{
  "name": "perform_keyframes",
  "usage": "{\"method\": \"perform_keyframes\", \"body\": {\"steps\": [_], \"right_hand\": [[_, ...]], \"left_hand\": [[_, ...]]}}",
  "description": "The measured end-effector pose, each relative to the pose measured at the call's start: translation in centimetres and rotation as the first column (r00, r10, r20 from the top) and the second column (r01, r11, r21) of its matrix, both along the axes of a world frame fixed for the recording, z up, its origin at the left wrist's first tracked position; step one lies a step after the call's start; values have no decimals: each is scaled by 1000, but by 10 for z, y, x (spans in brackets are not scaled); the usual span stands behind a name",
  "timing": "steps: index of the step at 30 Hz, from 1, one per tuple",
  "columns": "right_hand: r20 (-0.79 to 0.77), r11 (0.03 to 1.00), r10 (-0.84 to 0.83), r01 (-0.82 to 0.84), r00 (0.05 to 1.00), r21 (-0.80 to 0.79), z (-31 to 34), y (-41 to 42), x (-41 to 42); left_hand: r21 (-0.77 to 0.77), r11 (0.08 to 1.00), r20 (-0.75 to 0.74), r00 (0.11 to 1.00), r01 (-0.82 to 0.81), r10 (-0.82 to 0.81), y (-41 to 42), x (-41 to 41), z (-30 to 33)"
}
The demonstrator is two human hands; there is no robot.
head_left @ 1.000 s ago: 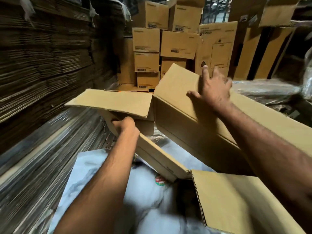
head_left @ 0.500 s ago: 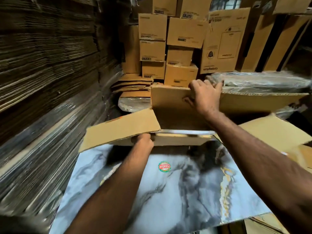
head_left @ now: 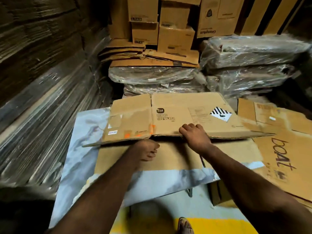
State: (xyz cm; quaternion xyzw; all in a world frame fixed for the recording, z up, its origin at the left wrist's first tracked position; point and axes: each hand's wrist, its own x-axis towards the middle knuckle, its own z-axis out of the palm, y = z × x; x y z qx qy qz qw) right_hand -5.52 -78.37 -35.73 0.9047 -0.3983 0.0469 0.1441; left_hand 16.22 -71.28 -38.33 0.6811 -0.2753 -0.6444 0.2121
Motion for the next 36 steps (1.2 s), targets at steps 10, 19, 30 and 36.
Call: {"method": "perform_keyframes", "body": {"steps": [10,19,30,36], "right_hand": [[-328,827,-5,188,945,530,-75,50,16],[-100,853,-18,67,995,517,-84,71,102],[-131,721,-89,155,987,676,-120,77,103],[-104,670,-177,197,979,716,-109,53,61]], "left_hand": [[64,975,5,977,214,-214,46,52,-21],[51,995,874,486,-90,-1,86,116,-84],[18,985,777,623,-169,92,96,150,-85],[-45,996,503,859,-81,92,118,120,-90]]}}
